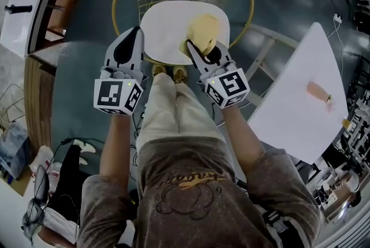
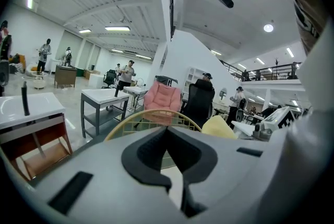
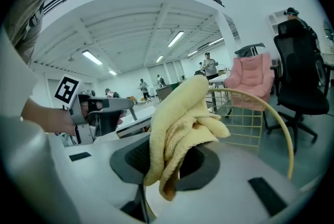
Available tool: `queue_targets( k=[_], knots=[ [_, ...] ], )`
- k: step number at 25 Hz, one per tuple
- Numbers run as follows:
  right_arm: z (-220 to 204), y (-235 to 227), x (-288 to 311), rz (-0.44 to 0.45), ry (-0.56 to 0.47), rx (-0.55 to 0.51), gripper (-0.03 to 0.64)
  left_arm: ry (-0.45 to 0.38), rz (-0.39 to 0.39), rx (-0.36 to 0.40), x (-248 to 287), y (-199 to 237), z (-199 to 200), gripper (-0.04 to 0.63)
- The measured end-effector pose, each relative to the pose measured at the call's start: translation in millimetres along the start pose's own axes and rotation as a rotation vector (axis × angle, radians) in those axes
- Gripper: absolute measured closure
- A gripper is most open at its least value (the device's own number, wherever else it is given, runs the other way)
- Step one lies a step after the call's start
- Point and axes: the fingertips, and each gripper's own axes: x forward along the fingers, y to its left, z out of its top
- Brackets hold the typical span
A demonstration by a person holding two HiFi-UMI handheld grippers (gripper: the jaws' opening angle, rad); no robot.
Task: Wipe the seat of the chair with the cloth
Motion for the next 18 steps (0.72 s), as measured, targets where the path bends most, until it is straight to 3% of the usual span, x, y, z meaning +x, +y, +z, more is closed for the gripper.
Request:
queue_targets(
  k=[7,18],
  knots=[
    [-42.6,-14.6,43.8,0.033,0.05,0.004,0.505,0.018,0.016,-0.076,22.0,24.3,-38.5,0.588],
    [-105.8,-24.9,113.3,0.069,0.145,-0.02,0.505,0.062,0.023,-0.054,32.0,39.5,-72.9,0.586]
  ],
)
